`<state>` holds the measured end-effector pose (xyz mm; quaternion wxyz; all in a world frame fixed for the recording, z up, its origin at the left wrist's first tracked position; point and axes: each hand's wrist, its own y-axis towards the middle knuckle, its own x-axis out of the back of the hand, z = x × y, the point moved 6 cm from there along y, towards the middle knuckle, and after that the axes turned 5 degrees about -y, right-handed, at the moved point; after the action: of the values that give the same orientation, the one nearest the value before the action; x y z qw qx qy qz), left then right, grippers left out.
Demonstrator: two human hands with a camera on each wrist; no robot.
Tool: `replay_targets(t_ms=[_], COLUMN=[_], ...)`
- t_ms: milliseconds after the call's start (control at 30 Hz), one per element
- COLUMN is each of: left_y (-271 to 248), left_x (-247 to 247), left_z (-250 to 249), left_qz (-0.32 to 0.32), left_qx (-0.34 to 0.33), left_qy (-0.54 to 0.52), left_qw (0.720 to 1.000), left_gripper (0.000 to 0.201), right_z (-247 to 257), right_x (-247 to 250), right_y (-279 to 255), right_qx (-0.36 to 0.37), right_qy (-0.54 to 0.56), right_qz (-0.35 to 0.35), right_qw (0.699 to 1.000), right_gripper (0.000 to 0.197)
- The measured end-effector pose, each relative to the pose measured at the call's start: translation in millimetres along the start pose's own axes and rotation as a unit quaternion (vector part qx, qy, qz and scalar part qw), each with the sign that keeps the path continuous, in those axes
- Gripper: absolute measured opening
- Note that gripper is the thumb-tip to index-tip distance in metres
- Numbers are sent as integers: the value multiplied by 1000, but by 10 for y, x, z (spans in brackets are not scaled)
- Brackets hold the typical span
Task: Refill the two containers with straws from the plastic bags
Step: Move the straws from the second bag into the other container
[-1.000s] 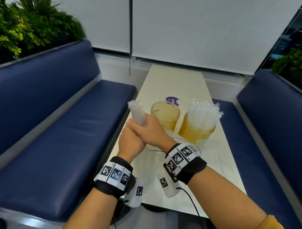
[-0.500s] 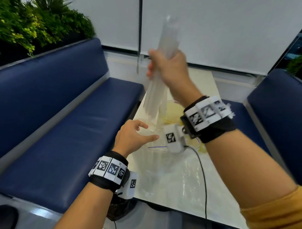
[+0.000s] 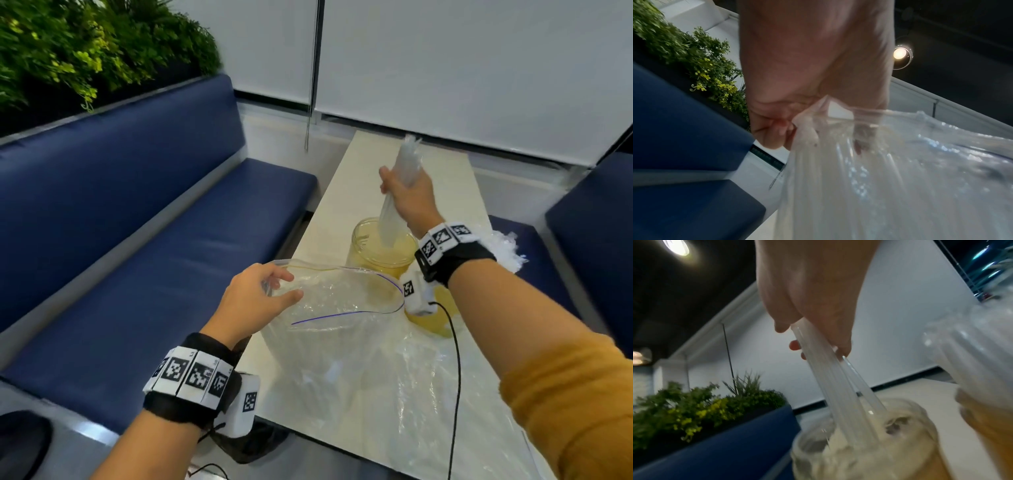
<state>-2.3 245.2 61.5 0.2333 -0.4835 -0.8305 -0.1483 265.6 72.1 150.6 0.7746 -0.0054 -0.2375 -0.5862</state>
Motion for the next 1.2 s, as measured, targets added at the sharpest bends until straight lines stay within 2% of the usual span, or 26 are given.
replay_targets(t_ms=[133, 267, 300, 400, 633, 700, 767, 833, 900, 967, 1000, 1100, 1167, 1200], left_y=[17, 7, 6, 6, -22, -42, -66, -92, -112, -124, -128, -141, -151, -163], left_x=[34, 35, 35, 38, 25, 19, 0, -25, -44, -66, -77, -116, -146, -166], left_z=[36, 1, -8, -48, -178, -225, -261, -301, -343, -379, -394, -426, -432, -441], left_qz=[-1, 6, 7, 7, 9, 11, 16, 24, 30, 37, 40, 57, 67, 72], left_qx=[-4, -8, -8, -10, -4, -5, 0, 3, 0, -6, -7, -8, -7, -7], left_qy=[-8, -18, -20, -28, -56, -64, -73, -71, -65, -66, -71, -104, -120, -126], left_qw=[1000, 1000, 1000, 1000, 998, 998, 997, 997, 997, 997, 997, 993, 991, 989], left_gripper=[25, 21, 21, 19, 27, 28, 32, 37, 42, 48, 51, 57, 59, 59], right_z=[-502, -790, -838, -965, -610, -335, 62, 493, 887, 1158, 1215, 1063, 880, 810], right_x=[-175, -227, -223, -188, 26, 149, 263, 295, 229, 44, -81, -399, -509, -545], right_y=[-6, -60, -82, -137, -267, -294, -346, -467, -669, -947, -1102, -1509, -1683, -1746], right_qx=[-64, -114, -128, -155, -98, -45, 40, 117, 178, 232, 250, 245, 229, 224], right_qy=[9, -2, -7, -3, -34, -77, -130, -153, -170, -226, -268, -430, -527, -549], right_qz=[10, 8, 5, -17, -39, -58, -76, -51, 11, 106, 166, 319, 353, 357], right_qw=[998, 993, 992, 988, 994, 994, 988, 980, 969, 940, 916, 808, 738, 722], right_gripper=[44, 32, 36, 71, 91, 79, 51, 25, 12, 14, 18, 31, 53, 59])
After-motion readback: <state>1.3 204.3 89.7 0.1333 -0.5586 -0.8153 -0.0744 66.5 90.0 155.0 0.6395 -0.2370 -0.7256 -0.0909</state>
